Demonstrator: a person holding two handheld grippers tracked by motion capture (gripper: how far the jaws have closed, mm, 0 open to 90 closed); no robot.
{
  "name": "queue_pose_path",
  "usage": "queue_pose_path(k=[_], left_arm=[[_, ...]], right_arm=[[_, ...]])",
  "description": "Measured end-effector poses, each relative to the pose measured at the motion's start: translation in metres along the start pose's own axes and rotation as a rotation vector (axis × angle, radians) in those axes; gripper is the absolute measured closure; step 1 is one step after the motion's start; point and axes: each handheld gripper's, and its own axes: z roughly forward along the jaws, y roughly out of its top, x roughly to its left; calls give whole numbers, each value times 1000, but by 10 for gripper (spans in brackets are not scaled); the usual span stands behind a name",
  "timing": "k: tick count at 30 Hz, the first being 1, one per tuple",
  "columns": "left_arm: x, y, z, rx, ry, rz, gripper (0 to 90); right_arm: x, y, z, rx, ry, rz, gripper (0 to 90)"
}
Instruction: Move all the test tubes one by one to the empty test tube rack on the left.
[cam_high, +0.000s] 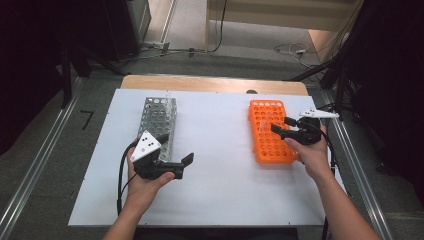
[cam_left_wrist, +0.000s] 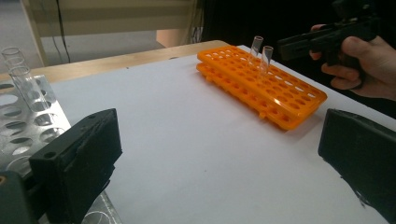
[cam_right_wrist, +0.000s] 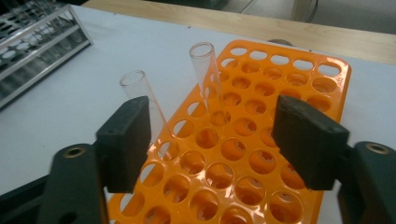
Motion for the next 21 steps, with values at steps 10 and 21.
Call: queue_pose_path(k=[10, 21], left_arm=[[-3, -3, 0, 5, -4, -3, 0], [-1, -3, -1, 2, 0, -11, 0]], right_arm=[[-4, 1, 32, 68, -16, -1, 536], [1, 9, 54, 135, -27, -22, 661]])
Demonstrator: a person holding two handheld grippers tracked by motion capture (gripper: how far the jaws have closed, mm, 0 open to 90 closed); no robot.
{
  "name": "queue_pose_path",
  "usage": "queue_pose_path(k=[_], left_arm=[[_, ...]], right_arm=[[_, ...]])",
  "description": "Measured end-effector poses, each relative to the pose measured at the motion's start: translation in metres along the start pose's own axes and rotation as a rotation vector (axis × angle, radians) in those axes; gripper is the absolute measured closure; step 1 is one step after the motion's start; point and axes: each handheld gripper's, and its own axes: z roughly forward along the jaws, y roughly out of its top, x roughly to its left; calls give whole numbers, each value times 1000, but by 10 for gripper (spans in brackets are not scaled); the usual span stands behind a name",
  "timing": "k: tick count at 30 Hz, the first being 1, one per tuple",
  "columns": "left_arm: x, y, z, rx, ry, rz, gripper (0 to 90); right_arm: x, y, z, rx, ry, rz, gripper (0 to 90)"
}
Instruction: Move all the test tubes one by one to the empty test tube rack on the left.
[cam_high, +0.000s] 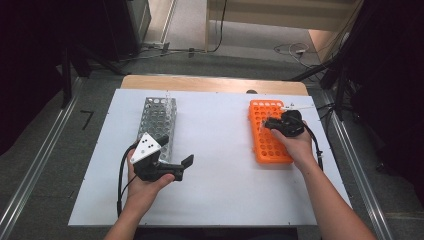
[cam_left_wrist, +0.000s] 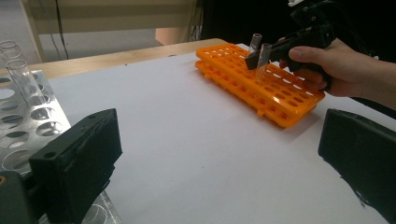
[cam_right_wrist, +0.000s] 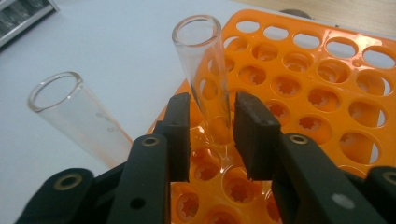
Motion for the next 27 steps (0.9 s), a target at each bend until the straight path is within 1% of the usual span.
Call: queue_pose_path(k=[4, 11, 19, 27], left_arm=[[0, 0, 0, 0, 0, 0, 0], [-2, 0, 2, 9, -6, 5, 0], [-3, 0, 4, 8, -7, 5, 0], [-3, -1, 5, 10, -8, 6, 0]], right_arm=[[2, 2, 3, 32, -32, -9, 699], [3, 1, 4, 22, -70, -13, 742], [4, 2, -5, -43, -74, -13, 743], [5, 8, -31, -136, -59, -14, 744]])
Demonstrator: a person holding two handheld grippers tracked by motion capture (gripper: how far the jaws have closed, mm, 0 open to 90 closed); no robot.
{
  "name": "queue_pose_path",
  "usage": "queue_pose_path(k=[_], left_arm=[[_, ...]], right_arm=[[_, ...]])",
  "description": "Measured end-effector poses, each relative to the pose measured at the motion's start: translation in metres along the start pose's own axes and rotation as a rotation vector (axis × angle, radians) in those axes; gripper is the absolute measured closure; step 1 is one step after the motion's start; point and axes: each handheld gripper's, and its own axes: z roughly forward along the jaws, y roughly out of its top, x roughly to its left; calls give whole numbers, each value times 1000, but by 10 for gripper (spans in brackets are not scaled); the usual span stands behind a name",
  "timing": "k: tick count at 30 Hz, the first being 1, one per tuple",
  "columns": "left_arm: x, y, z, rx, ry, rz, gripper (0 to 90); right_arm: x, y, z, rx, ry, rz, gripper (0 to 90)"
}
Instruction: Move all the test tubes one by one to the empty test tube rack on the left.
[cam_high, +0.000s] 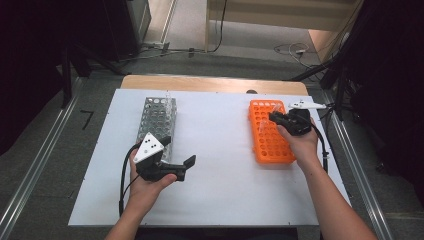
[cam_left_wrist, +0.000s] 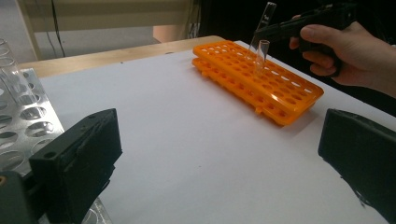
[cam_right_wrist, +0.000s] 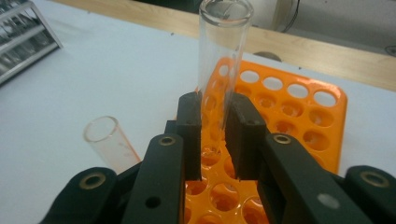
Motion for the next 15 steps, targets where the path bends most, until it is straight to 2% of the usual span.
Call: queue_pose_path(k=[7, 15], left_arm=[[-3, 0, 2, 4, -6, 6, 0], [-4, 1, 2, -3, -16, 10, 0]], right_arm=[[3, -2, -25, -45, 14, -9, 744], [5, -20, -54, -62, 27, 3, 744]])
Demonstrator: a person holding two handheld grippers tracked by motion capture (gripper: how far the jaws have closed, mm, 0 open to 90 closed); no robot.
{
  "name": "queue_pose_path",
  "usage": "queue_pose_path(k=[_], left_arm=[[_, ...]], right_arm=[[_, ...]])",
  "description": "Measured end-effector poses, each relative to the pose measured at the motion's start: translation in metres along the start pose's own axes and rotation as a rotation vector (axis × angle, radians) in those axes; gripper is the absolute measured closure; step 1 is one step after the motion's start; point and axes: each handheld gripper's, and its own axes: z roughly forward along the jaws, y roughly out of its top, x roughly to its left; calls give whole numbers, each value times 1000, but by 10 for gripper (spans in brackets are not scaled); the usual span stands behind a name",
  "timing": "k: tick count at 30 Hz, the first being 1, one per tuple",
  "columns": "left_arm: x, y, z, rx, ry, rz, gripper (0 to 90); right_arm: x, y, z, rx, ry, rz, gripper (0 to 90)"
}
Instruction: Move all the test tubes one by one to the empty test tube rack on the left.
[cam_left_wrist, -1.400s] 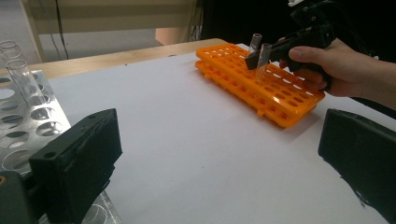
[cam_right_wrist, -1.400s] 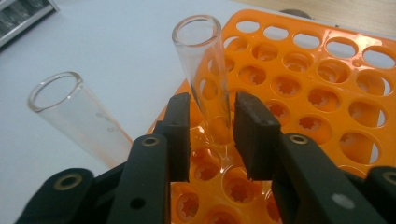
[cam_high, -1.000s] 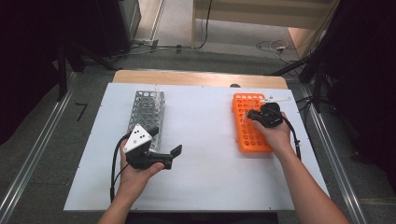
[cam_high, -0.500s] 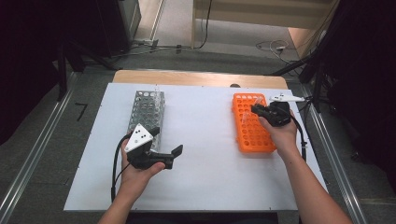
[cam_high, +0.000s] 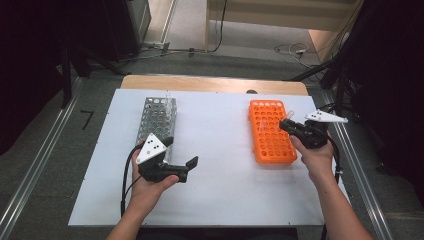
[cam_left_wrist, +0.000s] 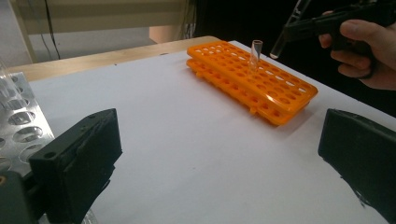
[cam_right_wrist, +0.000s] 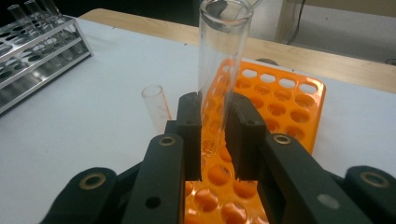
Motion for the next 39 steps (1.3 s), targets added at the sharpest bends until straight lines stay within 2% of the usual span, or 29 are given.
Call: queue_pose_path(k=[4, 9, 17, 28, 32, 39], left_arm=[[1, 1, 2, -2, 5, -11, 0], [-1, 2, 1, -2, 7, -4, 0], [-4, 2, 2, -5, 7, -6, 0], [-19, 5, 7, 4, -25, 44, 0], [-23, 6, 9, 6, -39, 46, 0], [-32, 9, 14, 8, -95, 57, 23]], right_arm=[[4, -8, -17, -12, 8, 9, 744], [15, -13, -36, -19, 38, -6, 744], [38, -15, -53, -16, 106, -44, 744], [75, -21, -46, 8, 225, -102, 744], [86, -23, -40, 17, 263, -124, 744], [106, -26, -32, 41, 318, -159, 744]])
